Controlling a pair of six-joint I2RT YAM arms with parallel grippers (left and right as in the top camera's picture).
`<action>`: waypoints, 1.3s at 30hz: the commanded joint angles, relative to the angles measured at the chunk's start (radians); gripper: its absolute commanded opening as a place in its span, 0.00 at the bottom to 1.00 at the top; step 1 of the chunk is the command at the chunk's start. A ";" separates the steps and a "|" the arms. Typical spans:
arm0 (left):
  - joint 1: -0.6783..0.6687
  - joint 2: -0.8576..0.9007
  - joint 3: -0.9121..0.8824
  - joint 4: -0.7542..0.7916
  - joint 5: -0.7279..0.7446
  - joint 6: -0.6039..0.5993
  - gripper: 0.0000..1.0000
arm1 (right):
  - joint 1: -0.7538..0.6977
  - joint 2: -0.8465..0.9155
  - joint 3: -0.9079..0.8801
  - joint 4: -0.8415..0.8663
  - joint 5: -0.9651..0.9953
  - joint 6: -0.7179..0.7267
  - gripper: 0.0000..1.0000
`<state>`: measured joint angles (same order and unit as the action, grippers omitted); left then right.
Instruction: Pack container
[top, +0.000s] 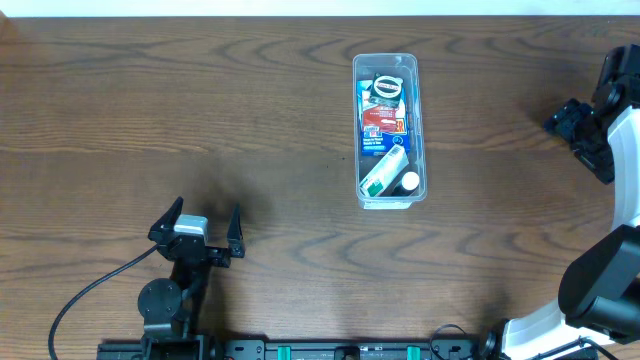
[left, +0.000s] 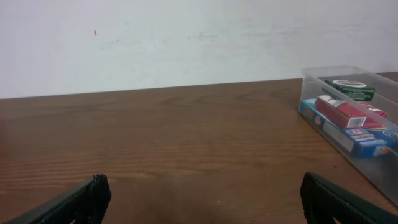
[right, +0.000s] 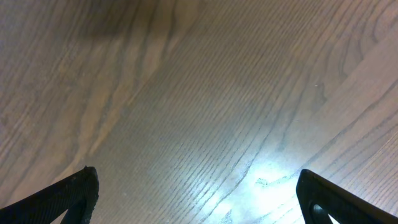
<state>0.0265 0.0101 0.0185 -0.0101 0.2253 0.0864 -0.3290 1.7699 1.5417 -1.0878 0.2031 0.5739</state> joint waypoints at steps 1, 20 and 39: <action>0.007 -0.006 -0.014 -0.041 0.002 0.007 0.98 | -0.004 0.005 -0.001 -0.001 0.017 0.016 0.99; 0.007 -0.006 -0.014 -0.041 0.002 0.007 0.98 | -0.004 0.005 -0.001 -0.001 0.017 0.016 0.99; 0.007 -0.006 -0.014 -0.041 0.002 0.007 0.98 | 0.094 -0.396 -0.002 -0.002 0.017 0.016 0.99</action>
<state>0.0265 0.0101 0.0185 -0.0105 0.2249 0.0864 -0.2714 1.4914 1.5364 -1.0870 0.2035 0.5739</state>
